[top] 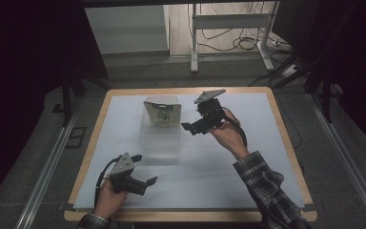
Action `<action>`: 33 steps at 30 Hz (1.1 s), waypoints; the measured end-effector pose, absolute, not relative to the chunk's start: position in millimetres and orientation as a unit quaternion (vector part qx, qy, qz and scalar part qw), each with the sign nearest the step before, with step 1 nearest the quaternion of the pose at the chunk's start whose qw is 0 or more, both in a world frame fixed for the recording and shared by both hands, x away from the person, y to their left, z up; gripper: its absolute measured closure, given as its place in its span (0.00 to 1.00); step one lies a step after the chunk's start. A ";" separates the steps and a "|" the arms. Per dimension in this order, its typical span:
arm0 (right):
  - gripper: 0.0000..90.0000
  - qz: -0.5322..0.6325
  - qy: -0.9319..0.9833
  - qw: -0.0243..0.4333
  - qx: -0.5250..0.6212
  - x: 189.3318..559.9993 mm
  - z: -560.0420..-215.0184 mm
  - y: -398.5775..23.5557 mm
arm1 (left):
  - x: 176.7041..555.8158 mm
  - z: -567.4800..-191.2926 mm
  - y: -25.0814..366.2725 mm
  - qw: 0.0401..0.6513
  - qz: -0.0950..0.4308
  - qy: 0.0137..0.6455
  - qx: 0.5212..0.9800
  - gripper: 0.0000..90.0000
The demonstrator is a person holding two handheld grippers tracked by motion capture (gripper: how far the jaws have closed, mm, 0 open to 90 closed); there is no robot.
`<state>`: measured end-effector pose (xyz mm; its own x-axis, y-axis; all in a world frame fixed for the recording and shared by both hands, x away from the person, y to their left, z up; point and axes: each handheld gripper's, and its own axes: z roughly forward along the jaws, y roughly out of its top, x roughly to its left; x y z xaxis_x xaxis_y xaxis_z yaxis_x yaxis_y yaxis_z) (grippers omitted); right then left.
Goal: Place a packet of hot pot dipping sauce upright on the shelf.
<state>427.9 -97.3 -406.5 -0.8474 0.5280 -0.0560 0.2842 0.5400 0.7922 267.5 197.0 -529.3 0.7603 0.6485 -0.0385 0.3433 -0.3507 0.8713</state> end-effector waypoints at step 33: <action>0.00 0.431 0.859 0.140 0.238 392.1 -411.8 -142.5 | 267.8 -529.2 197.4 0.483 0.157 0.309 0.804 0.00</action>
<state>392.1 -142.5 -411.8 -0.8475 0.5297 -0.0345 0.2887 0.5145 0.8074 267.8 197.4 -529.2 0.7590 0.6494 -0.0462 0.3455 -0.3417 0.8740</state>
